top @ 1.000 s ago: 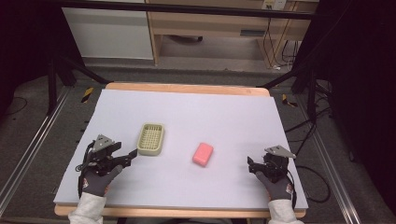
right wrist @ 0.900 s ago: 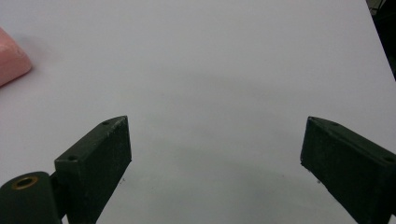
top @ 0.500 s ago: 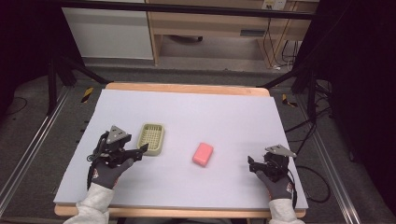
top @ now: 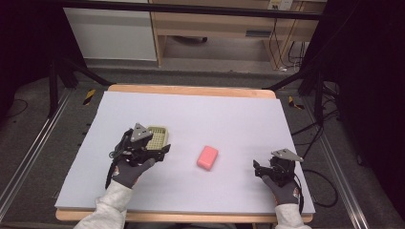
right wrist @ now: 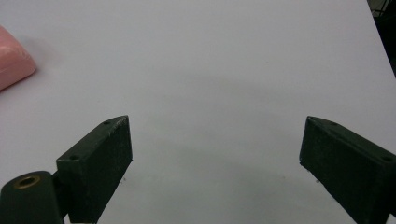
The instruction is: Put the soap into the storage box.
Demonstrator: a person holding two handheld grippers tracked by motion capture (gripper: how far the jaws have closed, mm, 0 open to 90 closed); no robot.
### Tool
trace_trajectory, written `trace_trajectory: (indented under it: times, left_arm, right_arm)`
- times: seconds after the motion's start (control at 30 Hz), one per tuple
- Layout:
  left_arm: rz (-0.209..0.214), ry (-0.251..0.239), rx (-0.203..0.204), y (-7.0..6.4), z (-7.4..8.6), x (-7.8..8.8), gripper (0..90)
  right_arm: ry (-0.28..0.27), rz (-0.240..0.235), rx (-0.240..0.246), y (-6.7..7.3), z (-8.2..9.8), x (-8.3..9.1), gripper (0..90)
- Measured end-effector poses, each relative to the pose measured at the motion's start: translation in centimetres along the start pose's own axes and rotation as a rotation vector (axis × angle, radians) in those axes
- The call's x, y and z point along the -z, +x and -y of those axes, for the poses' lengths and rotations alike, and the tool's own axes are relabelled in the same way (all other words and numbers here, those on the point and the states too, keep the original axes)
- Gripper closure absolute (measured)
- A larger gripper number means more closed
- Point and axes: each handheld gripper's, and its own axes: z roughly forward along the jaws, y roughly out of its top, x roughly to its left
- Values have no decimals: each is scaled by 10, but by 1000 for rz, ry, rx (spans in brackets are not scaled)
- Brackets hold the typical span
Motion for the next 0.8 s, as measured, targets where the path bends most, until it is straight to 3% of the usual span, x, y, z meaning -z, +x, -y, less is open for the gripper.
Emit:
trace_trajectory:
  times: [0.8]
  left_arm:
    - [55, 52, -62, -40, -12, -36, 227]
  right_arm:
    - [-13, -1, 1, 4, 0, 2, 88]
